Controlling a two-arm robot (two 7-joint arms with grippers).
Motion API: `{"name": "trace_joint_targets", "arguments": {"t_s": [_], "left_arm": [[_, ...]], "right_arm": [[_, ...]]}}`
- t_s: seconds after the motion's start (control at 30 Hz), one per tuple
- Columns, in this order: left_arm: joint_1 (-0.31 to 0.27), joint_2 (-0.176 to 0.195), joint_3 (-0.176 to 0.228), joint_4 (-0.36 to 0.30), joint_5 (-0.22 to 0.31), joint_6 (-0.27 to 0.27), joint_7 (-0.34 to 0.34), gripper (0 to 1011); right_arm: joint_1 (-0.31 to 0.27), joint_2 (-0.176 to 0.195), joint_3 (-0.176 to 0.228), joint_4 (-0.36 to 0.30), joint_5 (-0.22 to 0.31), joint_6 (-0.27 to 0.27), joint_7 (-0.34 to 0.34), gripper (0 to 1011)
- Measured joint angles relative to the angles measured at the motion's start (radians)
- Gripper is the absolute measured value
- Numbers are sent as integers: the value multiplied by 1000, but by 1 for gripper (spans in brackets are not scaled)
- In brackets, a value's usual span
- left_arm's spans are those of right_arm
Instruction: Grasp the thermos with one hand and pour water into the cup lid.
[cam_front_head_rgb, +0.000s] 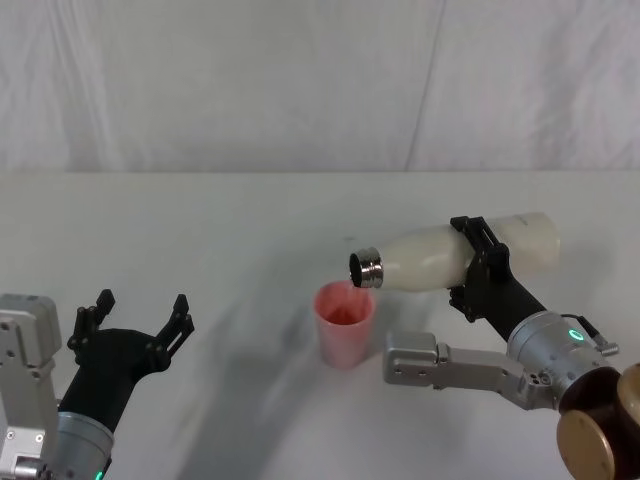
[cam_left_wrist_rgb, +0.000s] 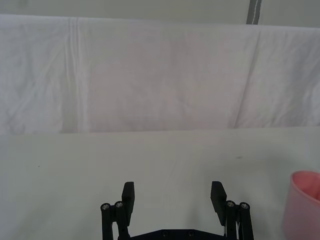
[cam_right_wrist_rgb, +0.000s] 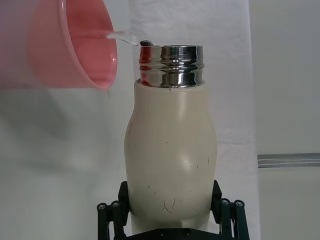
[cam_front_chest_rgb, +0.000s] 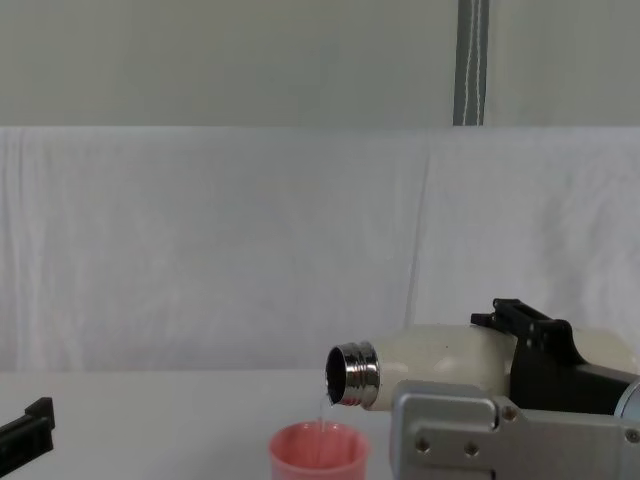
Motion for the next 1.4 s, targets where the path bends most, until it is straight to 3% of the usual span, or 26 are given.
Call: {"name": "trace_joint_targets", "arguments": {"t_s": [1.4], "left_arm": [[0, 0, 0, 0, 0, 0, 0, 1001]], "right_arm": [[20, 18, 10, -12, -15, -6, 12, 951]]}}
